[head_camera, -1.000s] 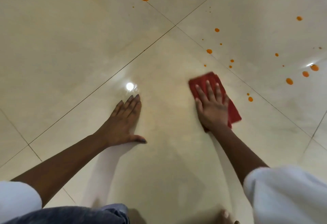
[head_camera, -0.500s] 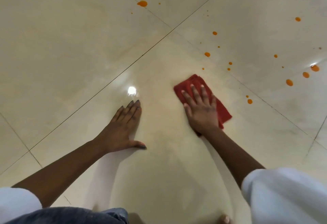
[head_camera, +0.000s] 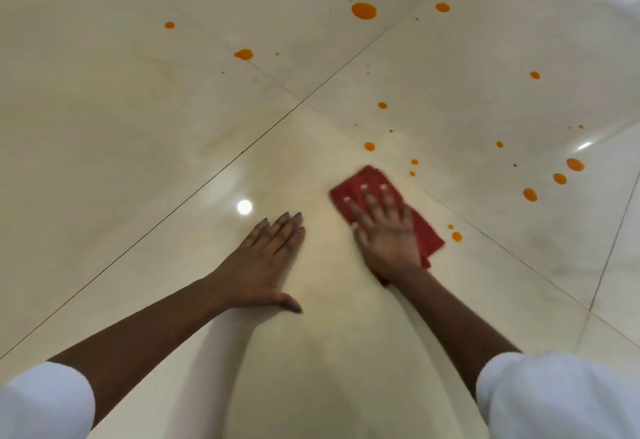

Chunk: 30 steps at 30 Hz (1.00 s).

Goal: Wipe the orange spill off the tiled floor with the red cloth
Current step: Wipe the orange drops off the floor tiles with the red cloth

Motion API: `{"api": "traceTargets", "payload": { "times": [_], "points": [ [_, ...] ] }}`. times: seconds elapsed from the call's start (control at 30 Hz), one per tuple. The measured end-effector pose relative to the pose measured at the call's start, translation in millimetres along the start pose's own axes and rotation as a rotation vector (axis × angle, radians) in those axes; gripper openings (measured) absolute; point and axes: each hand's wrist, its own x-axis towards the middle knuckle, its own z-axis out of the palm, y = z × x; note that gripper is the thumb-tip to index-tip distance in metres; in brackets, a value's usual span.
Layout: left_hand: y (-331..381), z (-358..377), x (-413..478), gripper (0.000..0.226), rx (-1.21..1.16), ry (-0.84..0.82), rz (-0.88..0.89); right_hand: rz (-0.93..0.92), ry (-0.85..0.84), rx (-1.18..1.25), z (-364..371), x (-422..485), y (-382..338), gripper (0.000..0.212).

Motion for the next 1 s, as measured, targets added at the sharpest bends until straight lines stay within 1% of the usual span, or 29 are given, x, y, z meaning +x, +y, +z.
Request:
{"api": "traceTargets", "payload": {
  "times": [0.07,0.1,0.13,0.17,0.2,0.27,0.3,0.33,0.37,0.4,0.47,0.5,0.53,0.57,0.67,0.7,0.73,0.83,0.87,1.0],
  "points": [
    [1,-3,8,0.127,0.011,-0.012,-0.013,-0.277,-0.017,-0.019,9,-29,-8,0.052],
    [2,-4,10,0.128,0.012,-0.026,-0.017,-0.352,-0.028,-0.020,11,-46,3,0.053],
    [2,-4,10,0.127,0.013,-0.036,-0.024,-0.355,-0.049,-0.023,7,-57,21,0.053],
    [3,-4,11,0.127,0.014,-0.047,-0.032,-0.283,-0.046,-0.028,3,-58,46,0.053],
    [4,-4,12,0.127,0.012,-0.057,-0.038,-0.159,-0.017,-0.019,-1,-53,70,0.052],
    [8,-6,14,0.128,-0.002,-0.076,-0.053,0.094,-0.023,0.018,-14,-26,100,0.048],
    [8,-6,15,0.128,-0.016,-0.081,-0.059,0.157,-0.029,0.026,-17,-11,99,0.048],
    [11,-7,19,0.128,-0.032,-0.082,-0.059,0.177,-0.027,0.022,-18,-3,92,0.049],
    [12,-8,21,0.128,-0.049,-0.081,-0.061,0.150,-0.036,0.016,-16,-1,81,0.050],
    [13,-10,23,0.126,-0.056,-0.073,-0.059,0.062,-0.038,-0.004,-12,-9,69,0.050],
    [13,-13,27,0.120,-0.057,-0.051,-0.033,-0.208,-0.029,-0.035,1,-49,57,0.051],
    [14,-14,31,0.118,-0.057,-0.050,-0.010,-0.287,-0.034,-0.042,3,-72,64,0.051],
    [15,-14,31,0.117,-0.052,-0.058,0.004,-0.310,-0.037,-0.039,1,-82,77,0.051],
    [19,-15,33,0.117,-0.048,-0.079,0.011,-0.253,-0.032,-0.033,-1,-81,96,0.051],
    [29,-15,38,0.123,0.002,-0.158,-0.034,0.140,-0.026,0.033,-19,-38,128,0.049],
    [31,-16,39,0.124,0.028,-0.188,-0.048,0.187,-0.038,0.048,-21,-22,127,0.048],
    [33,-18,41,0.123,0.050,-0.228,-0.065,0.157,-0.063,0.052,-22,-10,122,0.049],
    [38,-32,46,0.118,0.059,-0.377,-0.094,-0.110,-0.220,0.039,-22,-5,115,0.050],
    [39,-38,49,0.118,0.043,-0.437,-0.106,-0.168,-0.283,0.041,-24,-11,120,0.050],
    [46,-61,68,0.116,0.031,-0.650,-0.163,-0.244,-0.513,0.005,-44,-22,140,0.050]
  ]
}}
